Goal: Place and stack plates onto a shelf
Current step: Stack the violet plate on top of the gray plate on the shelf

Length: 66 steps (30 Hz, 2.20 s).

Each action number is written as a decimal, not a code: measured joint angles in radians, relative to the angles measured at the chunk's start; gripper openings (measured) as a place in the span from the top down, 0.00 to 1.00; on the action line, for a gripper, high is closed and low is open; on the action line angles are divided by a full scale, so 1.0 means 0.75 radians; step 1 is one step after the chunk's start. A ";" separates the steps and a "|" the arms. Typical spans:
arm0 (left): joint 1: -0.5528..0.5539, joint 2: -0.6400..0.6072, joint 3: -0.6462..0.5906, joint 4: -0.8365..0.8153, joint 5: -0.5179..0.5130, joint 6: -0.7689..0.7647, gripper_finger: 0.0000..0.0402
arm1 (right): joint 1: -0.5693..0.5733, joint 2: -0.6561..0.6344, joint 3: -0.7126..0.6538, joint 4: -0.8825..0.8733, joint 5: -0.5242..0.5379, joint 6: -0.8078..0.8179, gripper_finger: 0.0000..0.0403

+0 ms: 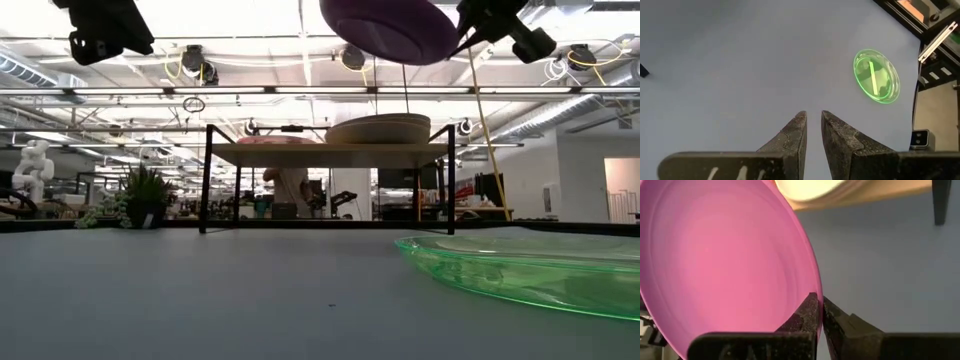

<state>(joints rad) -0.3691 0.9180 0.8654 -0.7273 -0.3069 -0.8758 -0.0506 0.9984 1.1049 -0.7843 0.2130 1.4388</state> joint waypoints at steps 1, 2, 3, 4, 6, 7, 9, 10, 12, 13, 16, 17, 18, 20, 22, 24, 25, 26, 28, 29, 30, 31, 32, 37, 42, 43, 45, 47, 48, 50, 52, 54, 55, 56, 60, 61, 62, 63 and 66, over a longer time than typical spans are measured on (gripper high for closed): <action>0.000 0.000 0.000 0.001 0.000 -0.004 0.84 | -0.015 -0.008 0.000 0.004 -0.003 -0.013 1.00; 0.000 0.000 0.000 0.001 0.000 -0.010 0.84 | -0.028 -0.014 0.000 0.006 -0.007 -0.017 1.00; 0.000 0.000 0.000 0.002 0.000 -0.013 0.84 | -0.040 -0.022 0.000 0.009 -0.008 -0.019 1.00; 0.000 0.000 0.000 0.001 0.000 -0.018 0.84 | -0.052 -0.031 0.000 0.019 -0.011 -0.026 1.00; 0.000 0.000 0.000 0.001 0.000 -0.025 0.84 | -0.075 -0.044 0.000 0.051 -0.027 -0.042 1.00; 0.000 0.000 0.000 0.002 0.000 -0.027 0.84 | -0.087 -0.051 0.000 0.069 -0.043 -0.052 1.00; 0.000 0.000 0.000 0.001 0.000 -0.027 0.84 | -0.105 -0.060 0.000 0.107 -0.054 -0.064 1.00; 0.000 0.000 0.000 0.001 0.000 -0.028 0.84 | -0.114 -0.065 0.000 0.132 -0.074 -0.072 1.00; 0.000 0.000 0.000 0.001 0.000 -0.032 0.84 | -0.135 -0.074 0.000 0.176 -0.100 -0.085 1.00; 0.000 0.000 0.000 0.001 -0.001 -0.032 0.84 | -0.143 -0.076 0.005 0.183 -0.116 -0.086 1.00; 0.000 0.000 0.000 0.000 -0.003 -0.032 0.84 | -0.163 -0.070 0.056 0.175 -0.122 -0.110 1.00; 0.000 0.000 0.000 0.000 -0.005 -0.032 0.84 | -0.171 -0.065 0.082 0.161 -0.123 -0.121 1.00; 0.000 0.000 0.000 0.000 -0.007 -0.032 0.84 | -0.179 -0.060 0.113 0.138 -0.124 -0.134 1.00; 0.000 0.000 0.000 -0.001 -0.010 -0.032 0.84 | -0.198 -0.043 0.184 0.083 -0.126 -0.166 1.00; 0.000 0.000 0.000 -0.001 -0.012 -0.031 0.84 | -0.221 -0.022 0.262 0.024 -0.128 -0.198 1.00; 0.000 0.000 0.000 -0.002 -0.012 -0.032 0.84 | -0.248 0.001 0.346 -0.054 -0.148 -0.232 1.00; 0.000 0.000 0.000 -0.002 -0.012 -0.032 0.84 | -0.262 0.017 0.392 -0.104 -0.151 -0.248 1.00; 0.000 0.000 0.000 -0.002 -0.012 -0.034 0.84 | -0.273 0.033 0.439 -0.161 -0.151 -0.263 1.00; 0.000 0.000 0.000 -0.002 -0.012 -0.052 0.84 | -0.286 0.072 0.533 -0.262 -0.152 -0.295 1.00; 0.000 0.000 0.000 -0.002 -0.012 -0.059 0.84 | -0.292 0.094 0.578 -0.301 -0.152 -0.310 1.00; 0.000 0.000 0.000 -0.002 -0.011 -0.063 0.84 | -0.296 0.117 0.626 -0.338 -0.153 -0.325 1.00; 0.000 0.000 0.000 -0.002 -0.011 -0.063 0.84 | -0.301 0.139 0.669 -0.368 -0.153 -0.341 1.00; 0.000 0.000 0.000 -0.002 -0.011 -0.062 0.84 | -0.307 0.163 0.713 -0.401 -0.156 -0.355 1.00; 0.000 0.000 0.000 -0.003 -0.012 -0.027 0.84 | -0.356 0.271 0.894 -0.521 -0.225 -0.433 1.00; 0.000 0.000 0.000 -0.004 -0.017 -0.022 0.84 | -0.422 0.352 1.000 -0.613 -0.293 -0.503 1.00; 0.000 0.000 0.000 -0.004 -0.018 -0.022 0.84 | -0.438 0.363 1.017 -0.623 -0.293 -0.515 1.00; 0.000 0.000 0.000 -0.004 -0.018 -0.021 0.84 | -0.472 0.387 1.049 -0.646 -0.292 -0.553 1.00; 0.000 0.000 0.000 -0.004 -0.019 -0.021 0.84 | -0.512 0.403 1.068 -0.645 -0.292 -0.602 1.00; 0.000 0.000 0.000 -0.004 -0.019 -0.022 0.84 | -0.534 0.409 1.071 -0.643 -0.292 -0.628 1.00; 0.000 0.000 0.000 -0.004 -0.019 -0.022 0.84 | -0.581 0.419 1.072 -0.643 -0.294 -0.680 1.00; 0.000 0.000 0.000 -0.004 -0.021 -0.022 0.84 | -0.627 0.431 1.072 -0.637 -0.314 -0.730 1.00; 0.000 0.000 0.000 -0.004 -0.021 -0.022 0.84 | -0.673 0.446 1.072 -0.638 -0.354 -0.774 1.00; 0.000 0.000 0.000 -0.004 -0.022 -0.023 0.84 | -0.695 0.454 1.072 -0.638 -0.367 -0.800 1.00; 0.000 0.000 0.000 -0.004 -0.022 -0.023 0.84 | -0.719 0.462 1.072 -0.637 -0.388 -0.825 1.00; 0.000 0.000 0.000 -0.004 -0.048 -0.037 0.84 | -0.805 0.504 1.072 -0.635 -0.435 -0.929 1.00; 0.000 0.000 0.000 -0.004 -0.054 -0.044 0.84 | -0.827 0.514 1.072 -0.630 -0.452 -0.950 1.00; 0.000 0.000 0.000 -0.004 -0.061 -0.049 0.84 | -0.849 0.525 1.072 -0.621 -0.470 -0.971 1.00; 0.000 0.000 0.000 -0.004 -0.069 -0.056 0.84 | -0.869 0.534 1.072 -0.604 -0.499 -0.992 1.00; 0.000 0.000 0.000 -0.004 -0.082 -0.067 0.84 | -0.922 0.565 1.072 -0.547 -0.561 -1.030 1.00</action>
<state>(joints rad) -0.3691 0.9180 0.8654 -0.7300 -0.3686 -0.9260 -0.7418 1.4218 1.9087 -1.1947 -0.2078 0.6663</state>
